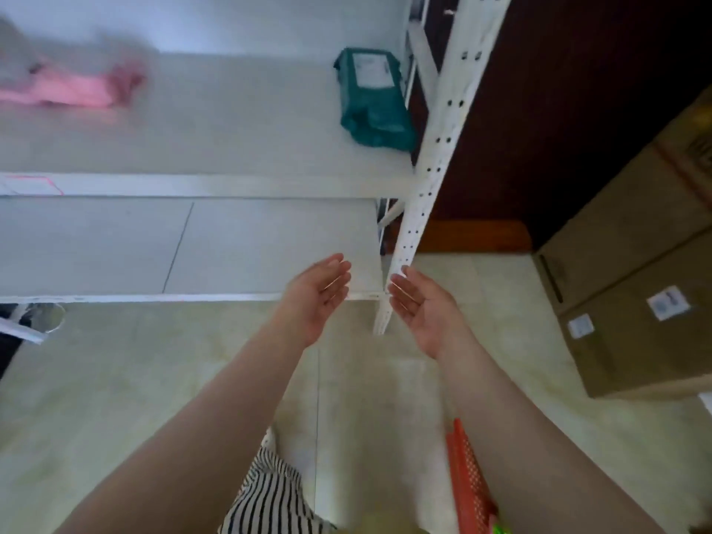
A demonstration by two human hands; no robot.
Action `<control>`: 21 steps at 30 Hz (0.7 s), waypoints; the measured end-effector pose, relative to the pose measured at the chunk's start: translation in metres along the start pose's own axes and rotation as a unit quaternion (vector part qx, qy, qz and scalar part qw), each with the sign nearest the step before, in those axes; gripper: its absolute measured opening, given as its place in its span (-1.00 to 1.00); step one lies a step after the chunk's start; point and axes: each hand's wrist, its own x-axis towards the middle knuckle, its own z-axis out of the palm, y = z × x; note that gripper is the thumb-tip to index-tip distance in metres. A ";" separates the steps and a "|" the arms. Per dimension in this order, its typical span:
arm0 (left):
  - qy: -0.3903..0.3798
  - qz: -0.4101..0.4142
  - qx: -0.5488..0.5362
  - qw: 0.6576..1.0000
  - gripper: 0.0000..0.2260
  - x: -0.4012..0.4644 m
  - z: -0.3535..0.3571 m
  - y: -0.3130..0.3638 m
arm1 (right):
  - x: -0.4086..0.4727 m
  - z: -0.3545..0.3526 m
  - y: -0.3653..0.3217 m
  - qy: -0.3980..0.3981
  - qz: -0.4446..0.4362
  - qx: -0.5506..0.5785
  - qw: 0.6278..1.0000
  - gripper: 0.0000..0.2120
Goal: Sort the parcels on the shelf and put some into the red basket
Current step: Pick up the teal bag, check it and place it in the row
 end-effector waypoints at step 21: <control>-0.006 0.013 0.104 0.994 -0.57 0.164 0.033 0.253 | 0.140 0.232 -0.144 0.205 -0.323 -0.088 0.920 -0.69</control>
